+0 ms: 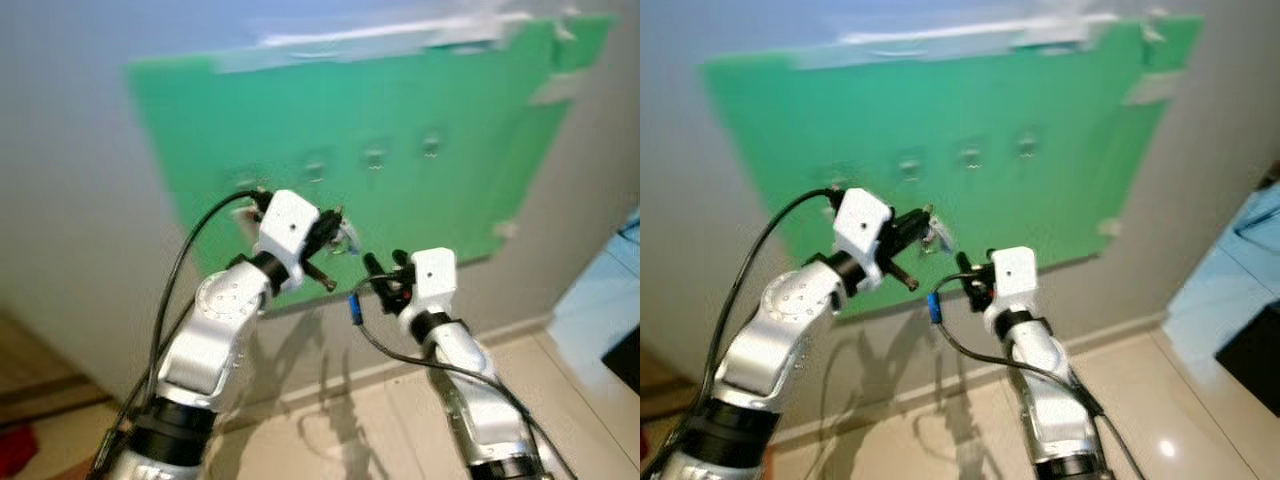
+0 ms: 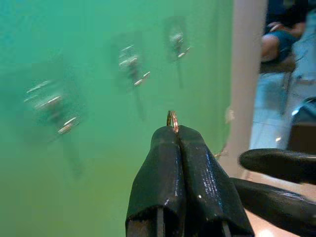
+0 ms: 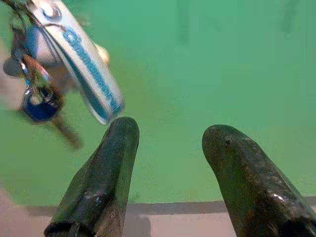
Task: Hang keys on a hook
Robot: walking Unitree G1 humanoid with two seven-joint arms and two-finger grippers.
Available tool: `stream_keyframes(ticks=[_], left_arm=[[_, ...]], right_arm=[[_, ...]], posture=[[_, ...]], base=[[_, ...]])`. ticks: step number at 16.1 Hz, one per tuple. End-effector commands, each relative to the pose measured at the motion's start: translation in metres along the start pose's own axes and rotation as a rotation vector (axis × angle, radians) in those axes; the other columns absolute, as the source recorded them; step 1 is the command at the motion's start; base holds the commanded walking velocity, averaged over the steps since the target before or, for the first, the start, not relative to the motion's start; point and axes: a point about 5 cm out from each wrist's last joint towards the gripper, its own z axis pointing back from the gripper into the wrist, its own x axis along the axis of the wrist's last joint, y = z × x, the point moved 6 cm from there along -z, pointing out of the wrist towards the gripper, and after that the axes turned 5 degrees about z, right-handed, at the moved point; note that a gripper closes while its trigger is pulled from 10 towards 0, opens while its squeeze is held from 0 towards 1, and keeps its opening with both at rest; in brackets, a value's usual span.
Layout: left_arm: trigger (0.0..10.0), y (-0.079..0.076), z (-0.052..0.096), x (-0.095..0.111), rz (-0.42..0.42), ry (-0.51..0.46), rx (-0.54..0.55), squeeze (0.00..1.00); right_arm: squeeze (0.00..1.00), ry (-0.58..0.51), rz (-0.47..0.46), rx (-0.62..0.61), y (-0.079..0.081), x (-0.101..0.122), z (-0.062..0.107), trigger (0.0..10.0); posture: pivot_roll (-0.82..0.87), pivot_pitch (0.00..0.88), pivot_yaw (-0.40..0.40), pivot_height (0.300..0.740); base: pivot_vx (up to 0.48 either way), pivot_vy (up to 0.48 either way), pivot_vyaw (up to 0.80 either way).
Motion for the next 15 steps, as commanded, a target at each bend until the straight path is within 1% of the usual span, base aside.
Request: stream_keyframes(ticks=[1,6,9,11,12,13,14,15], left_arm=[[0.0,0.007,0.005,0.004,-0.018,-0.008,0.010,0.00],[0.0,0.008,0.004,0.006,-0.023,-0.006,0.008,0.00],[0.0,0.013,-0.002,0.013,-0.027,-0.007,0.008,0.00],[0.0,0.016,-0.013,0.012,0.000,0.029,0.001,0.00],[0.0,0.016,-0.015,0.012,0.003,0.035,-0.002,0.00],[0.0,0.023,-0.026,0.015,-0.001,0.041,-0.009,0.00],[0.0,0.029,-0.031,0.020,0.006,0.028,-0.004,0.00],[0.0,0.030,-0.034,0.022,0.008,0.029,-0.013,0.00]], right_arm=[[0.00,-0.022,-0.016,0.034,0.012,0.005,-0.004,10.0],[0.00,-0.024,-0.017,0.034,0.013,0.005,-0.003,10.0],[0.00,-0.024,-0.016,0.035,0.013,0.005,-0.003,10.0],[0.00,-0.023,-0.016,0.040,0.014,0.005,-0.003,10.0],[0.00,-0.023,-0.017,0.041,0.015,0.005,-0.003,10.0],[0.00,-0.023,-0.018,0.044,0.016,0.005,-0.003,10.0],[0.00,-0.024,-0.019,0.044,0.017,0.006,-0.003,10.0],[0.00,-0.024,-0.019,0.043,0.017,0.006,-0.003,10.0]], posture=[[-0.08,0.000,0.065,0.740],[-0.08,0.000,0.068,0.740],[-0.08,0.000,0.063,0.740],[-0.08,0.000,0.061,0.740],[-0.08,0.000,0.061,0.740],[-0.08,0.000,0.066,0.740],[-0.09,0.000,0.070,0.740],[-0.09,0.000,0.074,0.740]], base=[[0.000,0.000,0.00],[0.000,0.000,0.00],[0.000,0.000,0.00],[0.000,0.000,0.00],[0.000,0.000,0.00],[0.000,0.000,0.00],[0.000,0.000,0.00],[0.000,0.000,0.00]])
